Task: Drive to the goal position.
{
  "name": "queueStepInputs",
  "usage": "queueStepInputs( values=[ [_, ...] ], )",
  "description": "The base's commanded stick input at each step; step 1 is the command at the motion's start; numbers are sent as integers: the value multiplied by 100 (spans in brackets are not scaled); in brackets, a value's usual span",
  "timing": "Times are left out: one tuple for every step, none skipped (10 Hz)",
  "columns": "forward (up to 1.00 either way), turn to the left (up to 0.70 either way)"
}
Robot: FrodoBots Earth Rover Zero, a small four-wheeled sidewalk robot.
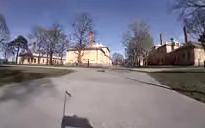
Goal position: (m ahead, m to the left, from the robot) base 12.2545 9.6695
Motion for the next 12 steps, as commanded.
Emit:
queueStepInputs(
  values=[
    [85,0],
    [85,0],
    [85,0],
    [85,0],
    [85,0],
    [85,0],
    [85,0],
    [85,0],
    [85,0],
    [85,0],
    [85,0],
    [85,0]
  ],
)
